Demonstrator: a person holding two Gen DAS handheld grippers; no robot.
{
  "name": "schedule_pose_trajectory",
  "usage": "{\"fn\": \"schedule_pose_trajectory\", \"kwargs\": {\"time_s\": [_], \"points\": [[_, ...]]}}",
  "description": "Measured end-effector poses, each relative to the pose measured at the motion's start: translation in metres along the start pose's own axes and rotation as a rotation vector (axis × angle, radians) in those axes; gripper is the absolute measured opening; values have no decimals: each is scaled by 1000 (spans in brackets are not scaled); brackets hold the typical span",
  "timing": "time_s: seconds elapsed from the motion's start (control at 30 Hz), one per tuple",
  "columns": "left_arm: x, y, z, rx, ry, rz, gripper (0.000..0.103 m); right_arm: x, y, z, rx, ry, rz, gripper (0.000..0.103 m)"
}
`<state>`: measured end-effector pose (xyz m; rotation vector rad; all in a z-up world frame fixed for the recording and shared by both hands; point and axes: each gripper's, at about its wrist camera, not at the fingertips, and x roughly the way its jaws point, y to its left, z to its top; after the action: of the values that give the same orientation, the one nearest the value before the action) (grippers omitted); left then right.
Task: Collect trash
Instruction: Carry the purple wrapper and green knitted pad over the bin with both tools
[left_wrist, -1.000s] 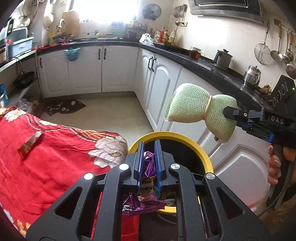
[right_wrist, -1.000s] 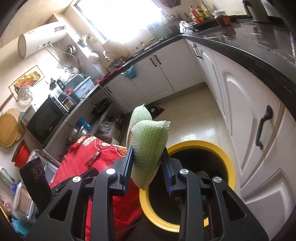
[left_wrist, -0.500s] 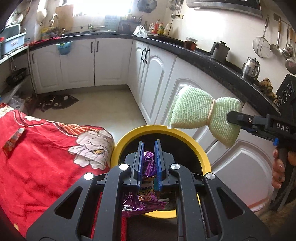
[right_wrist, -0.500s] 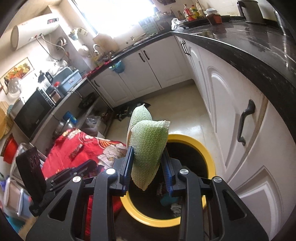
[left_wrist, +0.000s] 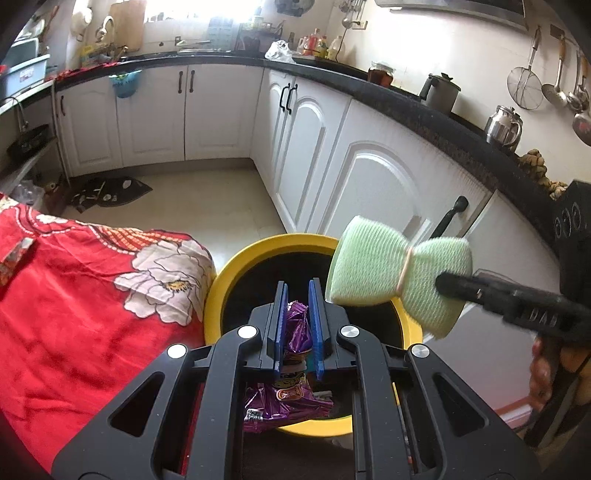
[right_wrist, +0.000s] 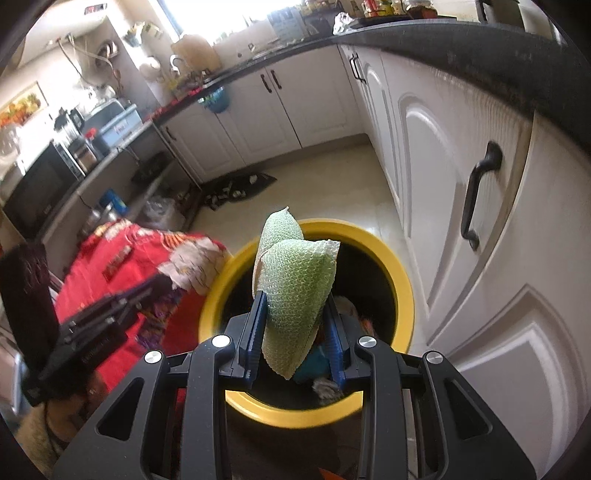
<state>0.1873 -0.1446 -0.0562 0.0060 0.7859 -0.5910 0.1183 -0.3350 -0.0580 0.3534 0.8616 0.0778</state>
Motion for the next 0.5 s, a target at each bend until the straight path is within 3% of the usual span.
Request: {"fn": "schedule_pose_trajectory", "kwargs": {"time_s": [0.5], "points": [[32,5,-15,-48,56,-17,8,38,5,-28,-83,84,-101,29]]}}
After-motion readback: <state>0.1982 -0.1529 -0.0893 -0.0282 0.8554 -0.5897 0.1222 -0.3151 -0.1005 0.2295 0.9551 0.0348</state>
